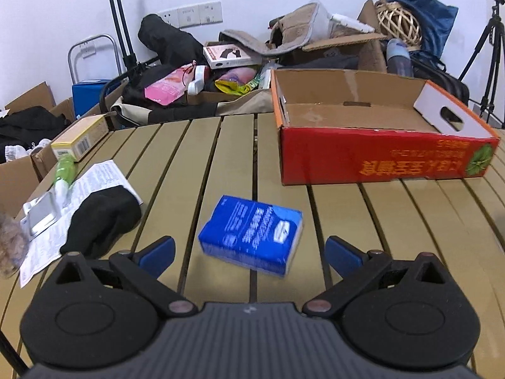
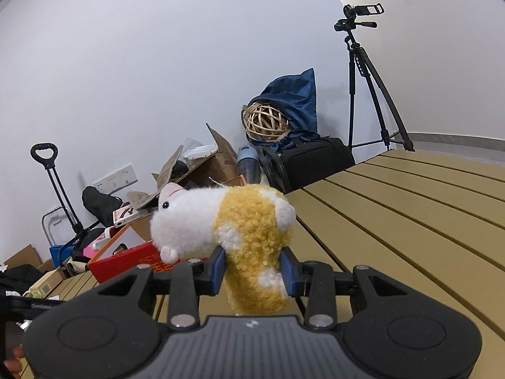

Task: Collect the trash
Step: 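Grasp the blue tissue box with the left gripper while the right gripper holds the plush toy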

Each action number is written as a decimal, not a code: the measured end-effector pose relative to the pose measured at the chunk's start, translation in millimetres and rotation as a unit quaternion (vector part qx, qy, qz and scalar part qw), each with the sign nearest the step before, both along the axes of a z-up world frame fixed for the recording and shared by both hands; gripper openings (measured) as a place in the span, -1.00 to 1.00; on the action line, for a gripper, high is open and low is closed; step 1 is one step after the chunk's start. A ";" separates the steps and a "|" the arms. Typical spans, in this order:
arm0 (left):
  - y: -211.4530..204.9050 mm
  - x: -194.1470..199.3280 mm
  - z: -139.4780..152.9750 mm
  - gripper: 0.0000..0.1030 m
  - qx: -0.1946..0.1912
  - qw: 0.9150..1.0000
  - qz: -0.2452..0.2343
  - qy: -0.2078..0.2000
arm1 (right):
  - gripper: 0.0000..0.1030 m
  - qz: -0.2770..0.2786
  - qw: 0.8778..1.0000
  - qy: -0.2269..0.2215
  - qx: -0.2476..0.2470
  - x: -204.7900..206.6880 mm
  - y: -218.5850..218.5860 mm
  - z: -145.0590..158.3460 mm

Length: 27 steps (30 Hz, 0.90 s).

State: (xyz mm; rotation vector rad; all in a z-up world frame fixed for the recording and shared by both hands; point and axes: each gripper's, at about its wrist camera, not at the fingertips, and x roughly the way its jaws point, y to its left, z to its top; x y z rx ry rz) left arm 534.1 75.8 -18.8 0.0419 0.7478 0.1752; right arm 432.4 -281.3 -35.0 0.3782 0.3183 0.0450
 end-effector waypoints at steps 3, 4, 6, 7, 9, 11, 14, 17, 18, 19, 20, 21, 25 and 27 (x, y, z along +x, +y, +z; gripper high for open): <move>1.8 14.6 -8.6 1.00 0.005 1.000 0.002 0.014 | -0.31 0.001 1.000 0.002 0.001 0.7 -0.4 -1.1; 2.7 18.4 -11.4 1.00 0.007 1.000 0.005 0.017 | -0.31 0.002 1.000 0.002 0.001 1.0 -0.2 -1.9; 5.5 23.6 -15.1 1.00 0.005 1.000 0.009 0.019 | -0.31 0.004 1.000 0.002 0.002 1.6 1.0 -2.5; 7.1 24.7 -15.8 1.00 0.001 1.000 0.010 0.017 | -0.31 0.005 1.000 0.002 0.003 2.2 1.7 -2.6; 10.8 25.6 -17.0 0.99 -0.012 1.000 0.011 0.015 | -0.31 0.006 1.000 0.002 0.002 2.2 3.8 -3.0; 13.2 26.4 -17.3 0.96 -0.024 0.999 0.013 0.016 | -0.31 0.008 1.000 0.003 0.002 2.4 4.1 -3.0; 15.3 25.3 -17.5 0.60 -0.039 0.999 0.012 0.017 | -0.31 0.010 1.000 0.004 0.002 3.0 5.0 -3.7; 15.0 20.3 -16.9 0.59 -0.040 0.999 0.010 0.008 | -0.31 0.014 1.000 0.004 0.001 2.7 5.6 -3.0; 14.4 17.8 -16.3 0.58 -0.040 0.999 0.011 0.005 | -0.31 0.016 1.000 0.003 0.000 2.3 6.3 -2.4; 14.0 14.5 -15.1 0.58 -0.039 0.999 0.011 0.001 | -0.31 0.018 1.000 0.002 -0.001 1.9 7.3 -1.9; 13.2 11.1 -13.4 0.58 -0.038 0.999 0.011 -0.002 | -0.31 0.020 1.000 0.001 -0.002 1.5 8.4 -1.4; 12.6 7.4 -11.3 0.58 -0.037 0.999 0.011 -0.005 | -0.31 0.023 1.000 0.000 -0.003 1.7 9.7 -0.4; 5.7 -13.3 1.6 0.58 -0.020 1.000 0.008 -0.022 | -0.31 0.036 0.999 -0.002 -0.007 -0.7 14.7 2.0; 2.2 -24.6 7.6 0.58 -0.016 0.999 0.007 -0.027 | -0.31 0.044 0.999 -0.003 -0.009 -3.7 17.2 2.9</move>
